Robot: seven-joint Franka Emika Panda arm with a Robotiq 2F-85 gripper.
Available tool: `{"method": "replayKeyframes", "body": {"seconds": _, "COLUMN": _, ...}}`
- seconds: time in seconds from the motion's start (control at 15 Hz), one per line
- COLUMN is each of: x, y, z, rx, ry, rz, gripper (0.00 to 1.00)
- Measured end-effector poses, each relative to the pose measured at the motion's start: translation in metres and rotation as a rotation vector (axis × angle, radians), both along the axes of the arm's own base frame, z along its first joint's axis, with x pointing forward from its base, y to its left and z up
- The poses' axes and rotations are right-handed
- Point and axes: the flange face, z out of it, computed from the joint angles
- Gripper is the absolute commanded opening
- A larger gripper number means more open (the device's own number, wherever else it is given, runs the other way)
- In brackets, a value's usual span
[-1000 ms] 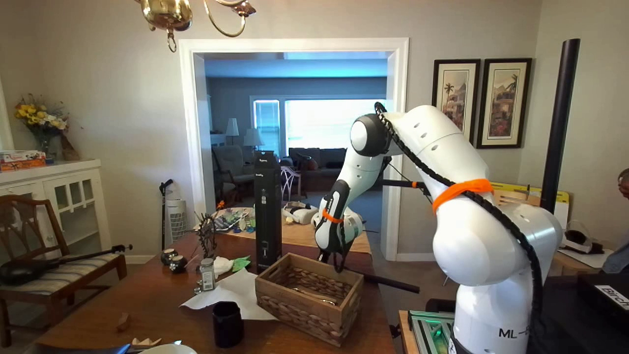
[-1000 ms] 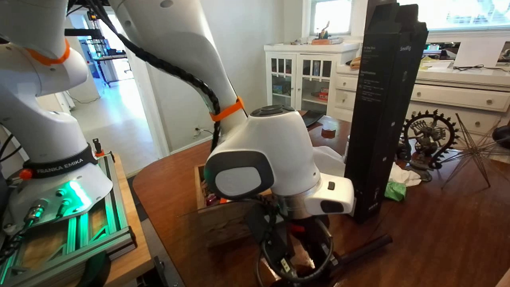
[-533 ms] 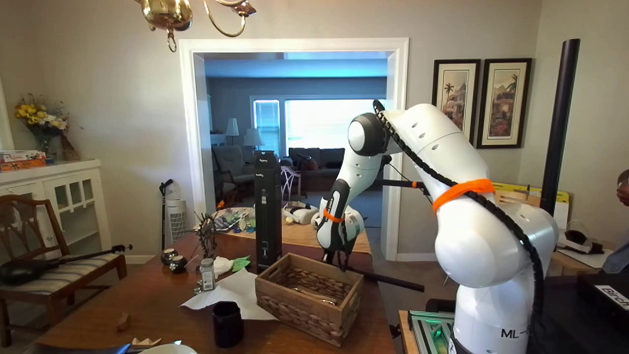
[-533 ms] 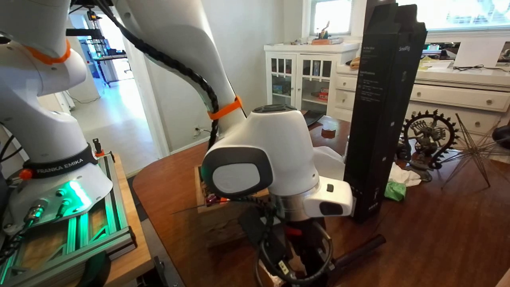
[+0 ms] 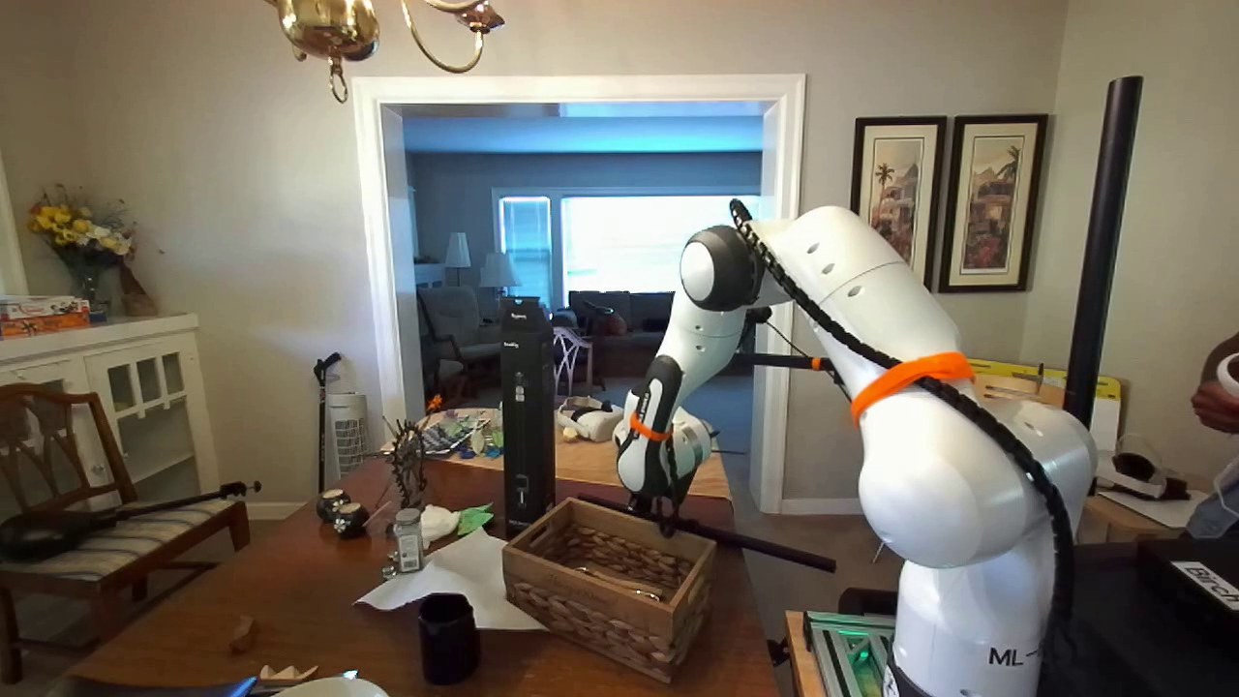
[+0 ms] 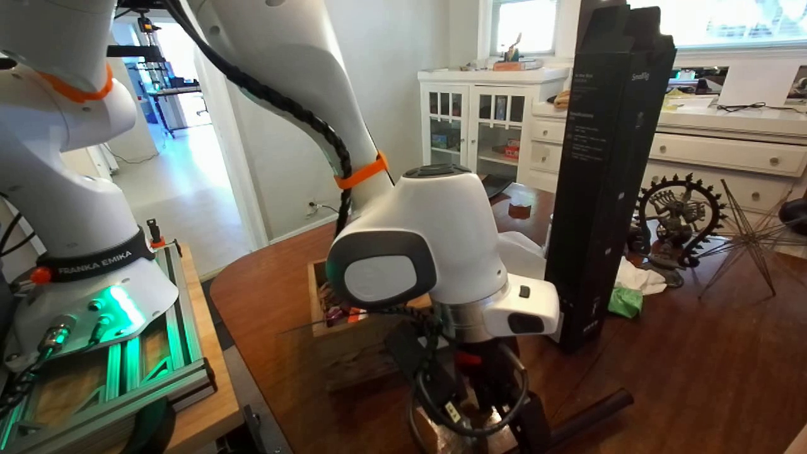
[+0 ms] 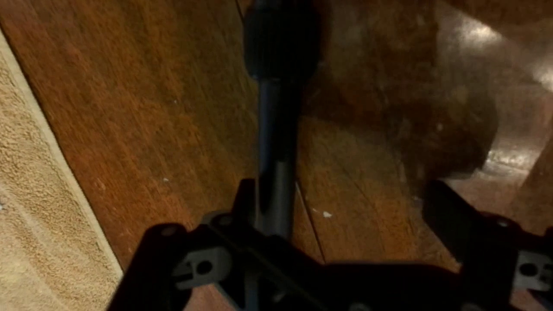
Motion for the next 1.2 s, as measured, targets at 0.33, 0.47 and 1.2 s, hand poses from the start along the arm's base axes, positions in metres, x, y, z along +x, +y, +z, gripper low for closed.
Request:
{"method": "replayKeyframes", "body": {"seconds": 0.33, "x": 0.015, "y": -0.004, "z": -0.003, "rx": -0.013, "ry": -0.057, "rz": -0.032, "gripper": 1.0}}
{"method": "replayKeyframes", "body": {"seconds": 0.47, "x": 0.018, "y": -0.008, "z": -0.005, "rx": -0.015, "ry": -0.072, "rz": -0.054, "gripper": 1.0}}
{"method": "replayKeyframes", "body": {"seconds": 1.2, "x": 0.048, "y": -0.03, "z": -0.009, "rx": -0.033, "ry": -0.248, "rz": -0.151, "gripper": 0.56}}
